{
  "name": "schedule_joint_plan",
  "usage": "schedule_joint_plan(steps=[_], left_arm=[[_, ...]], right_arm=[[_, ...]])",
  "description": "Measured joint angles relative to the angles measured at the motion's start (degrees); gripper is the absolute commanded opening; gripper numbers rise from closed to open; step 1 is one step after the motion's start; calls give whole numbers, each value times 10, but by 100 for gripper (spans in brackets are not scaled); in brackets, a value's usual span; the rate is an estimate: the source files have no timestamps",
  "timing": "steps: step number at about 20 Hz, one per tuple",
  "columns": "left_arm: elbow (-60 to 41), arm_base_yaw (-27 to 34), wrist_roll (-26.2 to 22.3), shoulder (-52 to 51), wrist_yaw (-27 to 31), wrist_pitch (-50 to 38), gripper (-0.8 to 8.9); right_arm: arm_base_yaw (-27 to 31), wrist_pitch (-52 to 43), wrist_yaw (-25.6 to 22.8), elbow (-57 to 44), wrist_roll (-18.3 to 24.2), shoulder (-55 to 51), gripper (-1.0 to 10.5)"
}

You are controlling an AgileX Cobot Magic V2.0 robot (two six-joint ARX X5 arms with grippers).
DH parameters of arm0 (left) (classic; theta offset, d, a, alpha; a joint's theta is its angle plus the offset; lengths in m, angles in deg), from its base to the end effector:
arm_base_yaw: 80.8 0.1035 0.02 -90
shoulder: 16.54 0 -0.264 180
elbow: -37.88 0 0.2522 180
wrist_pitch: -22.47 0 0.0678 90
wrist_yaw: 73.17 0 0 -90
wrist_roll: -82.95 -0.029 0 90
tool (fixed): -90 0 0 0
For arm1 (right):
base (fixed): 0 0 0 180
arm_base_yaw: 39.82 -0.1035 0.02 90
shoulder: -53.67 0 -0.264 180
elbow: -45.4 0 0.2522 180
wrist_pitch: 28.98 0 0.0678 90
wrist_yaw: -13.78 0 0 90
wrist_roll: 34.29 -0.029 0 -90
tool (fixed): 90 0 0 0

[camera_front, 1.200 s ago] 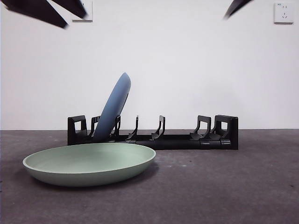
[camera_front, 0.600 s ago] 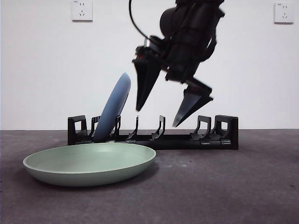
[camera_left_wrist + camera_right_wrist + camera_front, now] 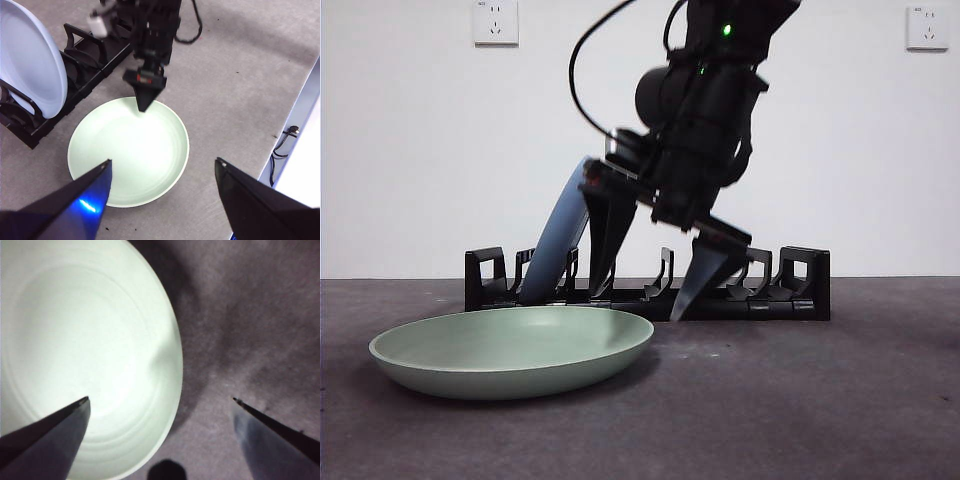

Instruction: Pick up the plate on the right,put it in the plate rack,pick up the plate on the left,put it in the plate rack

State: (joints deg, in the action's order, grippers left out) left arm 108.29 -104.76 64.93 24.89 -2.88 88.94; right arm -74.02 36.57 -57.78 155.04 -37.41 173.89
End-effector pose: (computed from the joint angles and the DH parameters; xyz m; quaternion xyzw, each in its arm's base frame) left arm 0.1040 -0.0569 0.3425 0.1494 0.2620 -0.3982 0.8663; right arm 0.3452 0.2457 0.1928 -0.0653 0.6200 0.3323 0.7077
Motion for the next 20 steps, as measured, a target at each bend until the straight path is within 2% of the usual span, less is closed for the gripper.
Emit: schedule_joint_plan(steps=[2,9,16,20], left_arm=[[0,0,-1,0,0,0,348],[0,0,-15,1,0,0,348],[0,0,-16,6,0,0,348],[0,-5,-22,6,0,0,348]], right_arm=[[-1,0,0,0,-1,9,438],[-11,-14,0,0,-2,18,187],[-19,-23,0,-1,-16,22,171],[-19,-23,-5,-4,-23,35,-21]])
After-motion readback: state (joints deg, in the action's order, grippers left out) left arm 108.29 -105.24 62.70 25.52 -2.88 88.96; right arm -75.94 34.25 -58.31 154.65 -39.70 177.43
